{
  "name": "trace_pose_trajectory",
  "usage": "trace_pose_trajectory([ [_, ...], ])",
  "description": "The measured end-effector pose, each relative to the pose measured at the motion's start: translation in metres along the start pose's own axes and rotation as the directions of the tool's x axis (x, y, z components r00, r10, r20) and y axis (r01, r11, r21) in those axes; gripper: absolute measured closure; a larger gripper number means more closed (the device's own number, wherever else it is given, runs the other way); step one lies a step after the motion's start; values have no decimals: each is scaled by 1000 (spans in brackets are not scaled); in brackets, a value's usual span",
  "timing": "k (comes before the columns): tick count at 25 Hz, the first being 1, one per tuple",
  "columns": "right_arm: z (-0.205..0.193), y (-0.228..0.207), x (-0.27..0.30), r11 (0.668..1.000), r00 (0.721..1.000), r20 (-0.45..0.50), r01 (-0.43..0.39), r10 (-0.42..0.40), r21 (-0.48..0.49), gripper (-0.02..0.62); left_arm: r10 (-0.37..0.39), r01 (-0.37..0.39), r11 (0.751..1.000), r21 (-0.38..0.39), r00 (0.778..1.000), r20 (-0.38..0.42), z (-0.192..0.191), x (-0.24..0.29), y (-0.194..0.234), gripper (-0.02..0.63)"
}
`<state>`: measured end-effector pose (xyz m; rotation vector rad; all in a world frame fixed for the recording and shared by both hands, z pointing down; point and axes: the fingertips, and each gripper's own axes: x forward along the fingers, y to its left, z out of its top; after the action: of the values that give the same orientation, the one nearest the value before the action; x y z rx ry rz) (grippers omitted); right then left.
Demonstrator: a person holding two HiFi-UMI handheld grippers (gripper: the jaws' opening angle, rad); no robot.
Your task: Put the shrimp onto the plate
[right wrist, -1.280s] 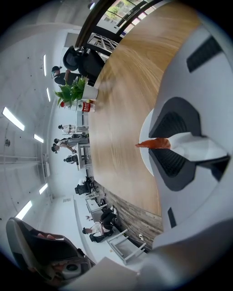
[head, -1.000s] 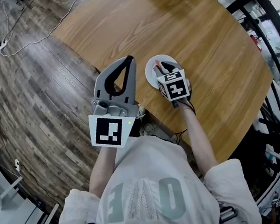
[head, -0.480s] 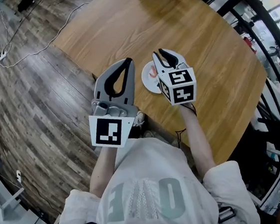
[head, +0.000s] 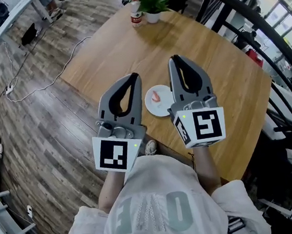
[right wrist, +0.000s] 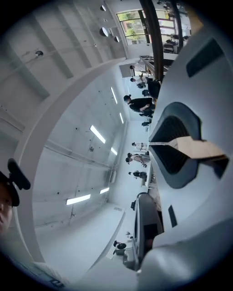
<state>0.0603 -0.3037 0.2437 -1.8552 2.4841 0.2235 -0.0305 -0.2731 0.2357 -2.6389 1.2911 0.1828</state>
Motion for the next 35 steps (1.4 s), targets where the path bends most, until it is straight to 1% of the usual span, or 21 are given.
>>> trace_pose_trajectory([
  [3, 25, -2, -24, 1000, 997, 76, 17, -18, 7, 561, -9, 9, 1000, 9, 1000, 14, 12, 1, -6, 600],
  [6, 40, 1, -48, 1000, 993, 117, 28, -26, -12, 561, -11, 11, 1000, 14, 1000, 29, 21, 0, -11, 600],
  [7, 43, 3, -54, 1000, 992, 127, 18, -18, -1, 561, -10, 10, 1000, 20, 999, 36, 25, -1, -13, 598],
  [10, 46, 10, -67, 997, 988, 152, -19, 6, 81, 561, -12, 9, 999, 45, 998, 59, 38, -4, -17, 598],
  [12, 44, 13, -73, 994, 989, 149, -20, 4, 104, 561, -19, 15, 998, 55, 997, 74, 46, -6, -20, 600],
  [15, 39, 18, -78, 994, 992, 128, -16, 3, 106, 565, -33, 27, 997, 67, 996, 85, 51, -7, -24, 600],
  [20, 38, 16, -80, 994, 991, 133, -15, 0, 109, 568, -45, 40, 996, 75, 996, 71, 46, -8, -31, 600],
  [26, 39, 13, -77, 995, 992, 130, -9, -3, 95, 568, -48, 43, 995, 87, 997, 67, 46, -10, -33, 598],
  [35, 33, 12, -75, 997, 994, 107, -13, 5, 72, 569, -38, 32, 996, 77, 996, 79, 44, -7, -31, 598],
])
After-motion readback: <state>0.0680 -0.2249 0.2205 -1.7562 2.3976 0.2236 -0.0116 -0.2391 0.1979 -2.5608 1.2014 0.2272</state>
